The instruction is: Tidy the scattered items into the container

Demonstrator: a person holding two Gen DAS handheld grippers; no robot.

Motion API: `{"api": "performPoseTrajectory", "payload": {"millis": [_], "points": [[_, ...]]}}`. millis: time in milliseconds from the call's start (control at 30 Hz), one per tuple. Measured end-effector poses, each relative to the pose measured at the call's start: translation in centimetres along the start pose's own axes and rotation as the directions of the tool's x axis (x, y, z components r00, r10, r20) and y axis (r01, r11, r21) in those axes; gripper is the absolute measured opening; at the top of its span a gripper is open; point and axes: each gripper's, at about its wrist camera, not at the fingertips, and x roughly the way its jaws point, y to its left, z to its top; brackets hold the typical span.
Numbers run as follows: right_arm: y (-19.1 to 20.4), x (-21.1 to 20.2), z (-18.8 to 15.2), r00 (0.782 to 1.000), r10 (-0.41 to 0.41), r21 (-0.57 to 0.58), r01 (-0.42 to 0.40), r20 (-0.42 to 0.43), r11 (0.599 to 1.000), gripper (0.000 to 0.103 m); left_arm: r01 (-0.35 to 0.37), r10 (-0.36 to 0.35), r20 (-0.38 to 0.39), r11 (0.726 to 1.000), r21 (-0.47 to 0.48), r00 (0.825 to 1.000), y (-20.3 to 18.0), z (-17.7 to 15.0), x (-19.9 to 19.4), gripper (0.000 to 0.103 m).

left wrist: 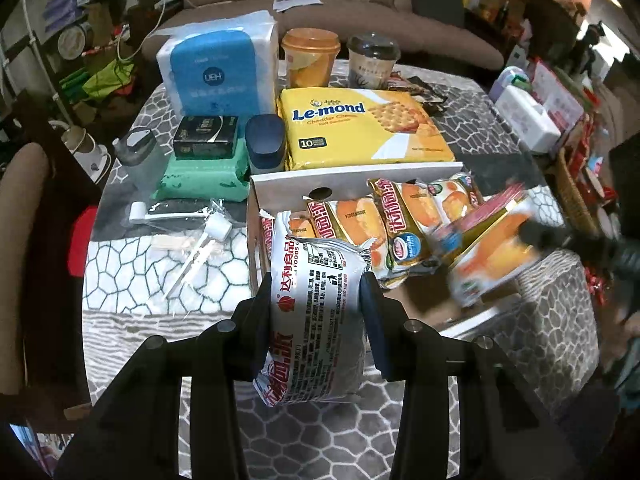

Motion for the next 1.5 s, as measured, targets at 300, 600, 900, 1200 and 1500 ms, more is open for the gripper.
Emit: {"api": "performPoseTrajectory", "payload": {"millis": [300, 600, 900, 1200, 1500], "points": [[-0.4, 1.7, -1.5, 0.976, -0.217, -0.222, 0.206, -0.028, 0.953, 0.028, 0.009, -0.008, -0.02, 1.0, 0.026, 1.0, -0.7, -0.1, 1.7, 0.038], [1.9, -0.3, -0.3, 0.968, -0.251, -0.288, 0.246, 0.019, 0.926, 0.037, -0.016, 0.019, -0.039, 0.998, 0.063, 0.999, -1.8, -0.2, 2.3, 0.039], [2.0, 5.1, -0.8, 0.903, -0.386, -0.308, 0.319, -0.19, 0.896, 0.037, -0.013, 0.019, -0.064, 0.995, 0.1, 0.998, -2.4, -0.5, 2.6, 0.039], [2.8, 1.8, 0.5, 0.982, -0.168, -0.114, 0.157, -0.092, 0.981, 0.054, 0.078, -0.082, -0.081, 0.996, -0.045, 0.993, -1.4, -0.1, 2.9, 0.039], [4.8, 6.3, -2.2, 0.993, 0.072, 0.018, -0.07, -0.098, 0.997, 0.074, 0.272, -0.271, 0.043, 0.919, -0.286, 0.962, 2.2, 0.1, 1.1, 0.03]]}}
